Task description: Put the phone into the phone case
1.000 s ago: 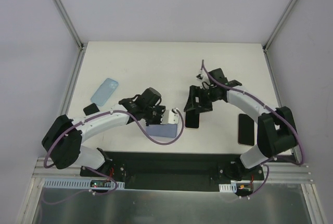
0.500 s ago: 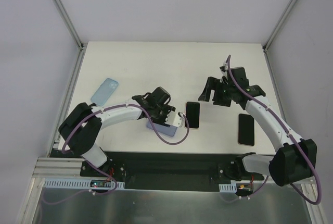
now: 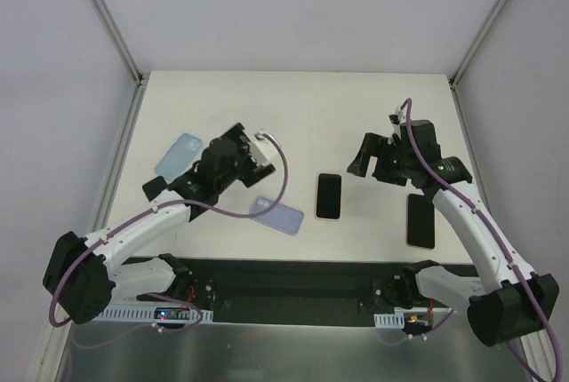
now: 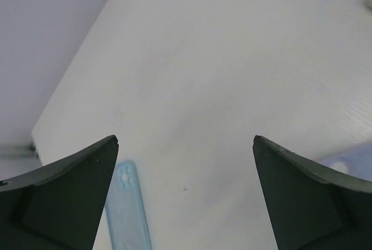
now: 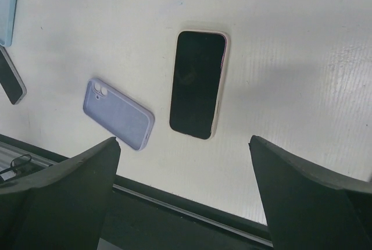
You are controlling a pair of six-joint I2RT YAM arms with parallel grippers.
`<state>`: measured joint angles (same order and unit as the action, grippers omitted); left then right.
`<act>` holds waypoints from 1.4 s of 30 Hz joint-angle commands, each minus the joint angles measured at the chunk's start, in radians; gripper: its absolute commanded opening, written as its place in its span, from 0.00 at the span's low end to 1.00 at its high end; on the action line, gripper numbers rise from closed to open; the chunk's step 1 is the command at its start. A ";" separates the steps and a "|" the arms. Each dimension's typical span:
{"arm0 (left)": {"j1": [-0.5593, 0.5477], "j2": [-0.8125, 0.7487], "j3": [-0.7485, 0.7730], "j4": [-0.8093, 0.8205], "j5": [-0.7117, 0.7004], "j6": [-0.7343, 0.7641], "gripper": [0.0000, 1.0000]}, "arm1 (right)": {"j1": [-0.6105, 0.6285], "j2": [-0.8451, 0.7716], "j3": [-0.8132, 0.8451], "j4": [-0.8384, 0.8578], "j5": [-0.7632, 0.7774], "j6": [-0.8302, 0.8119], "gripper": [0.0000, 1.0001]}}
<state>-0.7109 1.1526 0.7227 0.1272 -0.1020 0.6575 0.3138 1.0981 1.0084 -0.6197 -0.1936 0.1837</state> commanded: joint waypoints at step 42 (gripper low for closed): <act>1.038 0.323 0.087 -0.548 0.123 -0.843 0.96 | 0.005 -0.158 -0.019 -0.017 -0.043 -0.066 0.96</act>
<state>0.3099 1.4609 0.7696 -0.4076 -0.0010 -0.1864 0.3138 0.9436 0.9684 -0.6353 -0.2474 0.1314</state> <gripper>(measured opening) 0.981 0.961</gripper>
